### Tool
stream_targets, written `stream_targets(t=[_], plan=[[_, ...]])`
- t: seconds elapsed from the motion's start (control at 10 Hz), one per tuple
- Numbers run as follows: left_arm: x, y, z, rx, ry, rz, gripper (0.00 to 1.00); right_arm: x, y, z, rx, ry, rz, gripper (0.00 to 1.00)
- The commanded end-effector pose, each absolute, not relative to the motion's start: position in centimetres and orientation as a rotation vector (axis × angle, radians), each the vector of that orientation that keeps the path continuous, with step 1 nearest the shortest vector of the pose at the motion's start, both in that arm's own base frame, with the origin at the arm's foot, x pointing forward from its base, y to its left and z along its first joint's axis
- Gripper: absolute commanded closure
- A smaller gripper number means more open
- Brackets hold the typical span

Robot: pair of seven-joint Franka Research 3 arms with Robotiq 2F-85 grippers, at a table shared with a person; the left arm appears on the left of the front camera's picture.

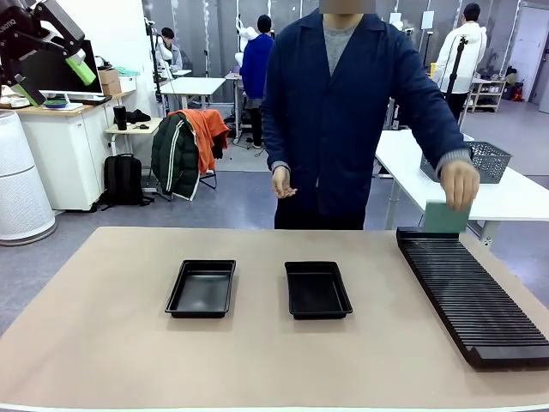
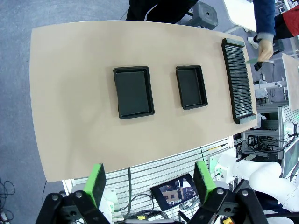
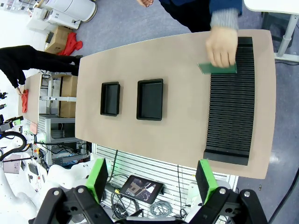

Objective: Inspect and transfer BCBs to ESD trays.
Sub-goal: Pick up the Blank PCB from the PCB Rack and place it in the left ESD tray.

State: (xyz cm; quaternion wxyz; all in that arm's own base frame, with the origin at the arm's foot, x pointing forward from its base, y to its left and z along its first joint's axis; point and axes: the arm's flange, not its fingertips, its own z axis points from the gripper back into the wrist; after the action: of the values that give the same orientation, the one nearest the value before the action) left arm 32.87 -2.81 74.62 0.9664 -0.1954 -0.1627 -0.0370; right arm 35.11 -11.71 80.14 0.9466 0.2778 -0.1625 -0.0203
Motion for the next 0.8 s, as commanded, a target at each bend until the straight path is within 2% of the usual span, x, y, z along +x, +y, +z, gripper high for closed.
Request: stream_targets(t=[0.0,0.7], plan=[[32.88,-2.89,74.63,-0.390,-0.332,-0.074,0.00,35.02,-11.68,80.22,0.578,-0.332,-0.038,0.00],[32.88,-2.89,74.63,-0.390,-0.332,-0.074,0.00,35.02,-11.68,80.22,0.578,-0.332,-0.038,0.00]])
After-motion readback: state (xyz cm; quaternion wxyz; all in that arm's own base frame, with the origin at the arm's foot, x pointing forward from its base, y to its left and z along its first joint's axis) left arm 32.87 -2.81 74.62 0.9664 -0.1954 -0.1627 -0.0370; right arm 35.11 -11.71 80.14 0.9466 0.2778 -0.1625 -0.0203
